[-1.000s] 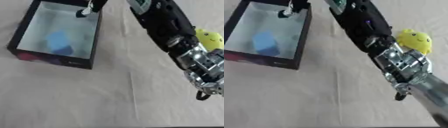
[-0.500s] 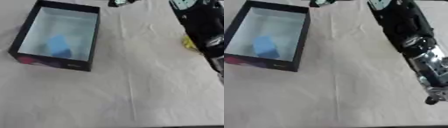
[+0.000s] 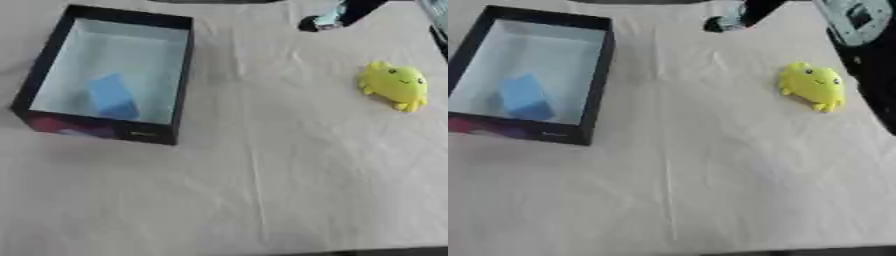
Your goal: Pick up objects on the table and place them in the box.
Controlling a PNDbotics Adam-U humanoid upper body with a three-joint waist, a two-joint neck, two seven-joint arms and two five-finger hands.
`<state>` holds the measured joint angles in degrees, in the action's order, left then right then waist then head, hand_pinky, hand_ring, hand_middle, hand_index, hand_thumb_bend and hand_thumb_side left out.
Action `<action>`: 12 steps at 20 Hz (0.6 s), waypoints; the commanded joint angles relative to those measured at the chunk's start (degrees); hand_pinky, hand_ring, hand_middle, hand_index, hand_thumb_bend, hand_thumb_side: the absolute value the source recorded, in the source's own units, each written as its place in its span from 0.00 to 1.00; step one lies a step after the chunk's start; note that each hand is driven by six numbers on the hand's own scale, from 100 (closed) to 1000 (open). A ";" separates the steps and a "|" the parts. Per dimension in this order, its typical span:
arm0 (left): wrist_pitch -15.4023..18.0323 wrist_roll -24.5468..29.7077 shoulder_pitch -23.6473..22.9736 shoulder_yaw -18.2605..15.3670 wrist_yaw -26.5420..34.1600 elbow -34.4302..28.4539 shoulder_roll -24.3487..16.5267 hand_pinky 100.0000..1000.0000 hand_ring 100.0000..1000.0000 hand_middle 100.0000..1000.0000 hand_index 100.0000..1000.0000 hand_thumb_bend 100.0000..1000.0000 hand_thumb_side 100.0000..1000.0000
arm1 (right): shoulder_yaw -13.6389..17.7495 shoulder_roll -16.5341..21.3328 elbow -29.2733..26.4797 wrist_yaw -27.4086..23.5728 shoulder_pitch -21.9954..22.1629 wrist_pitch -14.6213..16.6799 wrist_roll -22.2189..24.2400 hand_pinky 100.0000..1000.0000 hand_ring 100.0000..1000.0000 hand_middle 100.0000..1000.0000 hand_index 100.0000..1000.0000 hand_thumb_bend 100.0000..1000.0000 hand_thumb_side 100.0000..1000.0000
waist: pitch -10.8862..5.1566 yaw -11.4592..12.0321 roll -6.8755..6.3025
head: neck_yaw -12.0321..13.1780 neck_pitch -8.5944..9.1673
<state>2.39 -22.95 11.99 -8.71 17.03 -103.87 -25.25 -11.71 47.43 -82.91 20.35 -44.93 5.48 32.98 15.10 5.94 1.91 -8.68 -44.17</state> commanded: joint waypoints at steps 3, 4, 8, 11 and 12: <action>0.05 -0.15 0.22 -0.64 -0.56 -0.59 -2.07 0.78 0.62 0.78 0.81 0.35 0.66 | 3.27 5.98 -3.76 -1.39 4.49 -1.19 -2.34 0.93 0.88 0.83 0.89 0.44 0.34 | -1.59 -0.30 -0.06 | 0.44 0.05; 0.04 -0.16 0.22 -0.64 -0.58 -0.57 -2.07 0.78 0.62 0.78 0.81 0.35 0.66 | 3.63 6.53 -4.32 -1.54 5.67 -1.33 -2.68 0.93 0.88 0.83 0.89 0.44 0.34 | -1.60 -0.40 -0.01 | 0.46 0.05; -0.05 -0.16 0.28 -0.62 -0.62 -0.47 -2.08 0.78 0.62 0.78 0.81 0.35 0.66 | 4.92 8.32 -6.25 -1.78 10.23 -1.97 -3.81 0.93 0.88 0.82 0.88 0.44 0.35 | -1.63 -0.82 0.21 | 0.64 0.05; -0.07 -0.22 0.26 -0.68 -0.66 -0.41 -2.08 0.78 0.61 0.78 0.81 0.35 0.66 | 5.90 9.24 -7.35 -1.73 13.63 -2.56 -4.70 0.93 0.88 0.82 0.88 0.45 0.36 | -1.65 -0.98 0.29 | 0.74 0.05; -0.06 -0.26 0.24 -0.72 -0.67 -0.41 -2.11 0.78 0.61 0.78 0.81 0.35 0.66 | 6.20 9.37 -7.45 -1.60 14.63 -2.85 -4.97 0.93 0.88 0.82 0.88 0.45 0.37 | -1.65 -1.03 0.29 | 0.75 0.05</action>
<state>2.28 -23.06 11.97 -8.72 16.79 -103.82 -25.28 -6.83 53.94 -89.06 18.88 -29.88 2.85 28.54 14.93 4.98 2.26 -8.13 -44.17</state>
